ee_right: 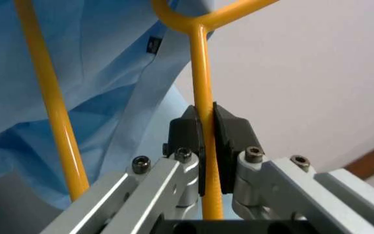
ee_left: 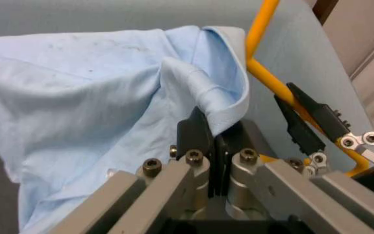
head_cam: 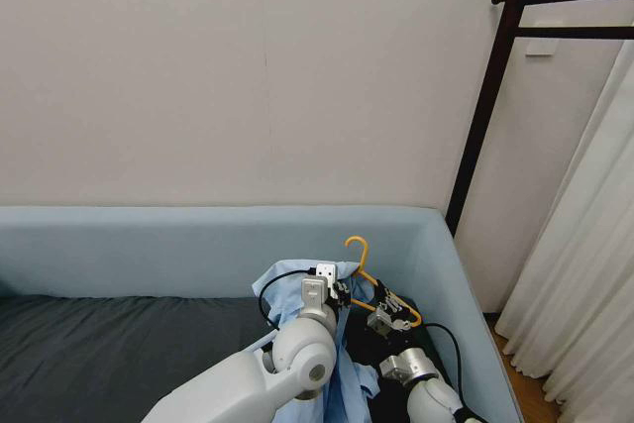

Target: Pick up the clothes from the sofa and hang them on the clothes hanger.

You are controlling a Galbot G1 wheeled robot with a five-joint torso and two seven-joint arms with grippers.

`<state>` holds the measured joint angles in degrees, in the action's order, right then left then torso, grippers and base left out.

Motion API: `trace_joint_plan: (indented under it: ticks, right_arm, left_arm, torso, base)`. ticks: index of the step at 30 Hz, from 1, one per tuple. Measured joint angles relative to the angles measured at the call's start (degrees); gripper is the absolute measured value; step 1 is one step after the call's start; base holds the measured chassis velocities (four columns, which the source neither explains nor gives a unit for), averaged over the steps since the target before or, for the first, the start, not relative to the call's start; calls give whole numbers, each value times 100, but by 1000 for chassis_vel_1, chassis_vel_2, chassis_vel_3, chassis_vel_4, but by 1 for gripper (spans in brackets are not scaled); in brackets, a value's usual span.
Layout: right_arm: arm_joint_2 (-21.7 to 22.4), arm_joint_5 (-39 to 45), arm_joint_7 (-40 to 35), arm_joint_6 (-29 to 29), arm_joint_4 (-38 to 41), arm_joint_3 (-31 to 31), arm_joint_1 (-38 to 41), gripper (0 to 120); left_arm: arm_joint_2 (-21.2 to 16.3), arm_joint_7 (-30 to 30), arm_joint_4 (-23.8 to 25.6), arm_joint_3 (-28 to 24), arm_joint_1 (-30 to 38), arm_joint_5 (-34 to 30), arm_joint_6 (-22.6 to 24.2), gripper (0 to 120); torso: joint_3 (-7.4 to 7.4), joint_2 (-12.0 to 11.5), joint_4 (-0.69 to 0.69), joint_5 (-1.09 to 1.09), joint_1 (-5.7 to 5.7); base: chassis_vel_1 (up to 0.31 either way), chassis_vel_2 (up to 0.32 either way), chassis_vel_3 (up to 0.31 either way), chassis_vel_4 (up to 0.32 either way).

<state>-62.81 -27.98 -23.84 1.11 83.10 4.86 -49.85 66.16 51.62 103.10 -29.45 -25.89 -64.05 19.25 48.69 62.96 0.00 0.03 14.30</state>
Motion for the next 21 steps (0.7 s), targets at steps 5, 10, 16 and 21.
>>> trace_joint_plan:
  ticks: [5, 10, 16, 21]
  right_arm:
    - [-53, -160, -44, 163, 16, -5, 2, 4]
    - [-139, -219, -250, 367, -30, -105, 0, 4]
    - [-153, -349, -372, 535, -25, -222, -134, 4]
    - [-123, -459, -391, 640, -59, -282, -144, 4]
  left_arm:
    - [15, -99, 62, 56, 27, -86, 60, 14]
    - [-385, -223, 508, 58, 25, -201, 395, 35]
    - [-1228, -490, 1150, 166, -128, -259, 724, 57]
    - [-1923, -1150, 1634, 480, -287, -329, 578, 74]
  torso:
    - [0, 0, -2, 0, 0]
    - [0, 0, -1, 0, 0]
    - [0, 0, 0, -1, 0]
    - [0, 0, 0, -1, -1]
  base:
    - [0, 0, 0, 0]
    - [0, 0, 0, 0]
    - [0, 0, 0, 0]
    - [0, 0, 0, 0]
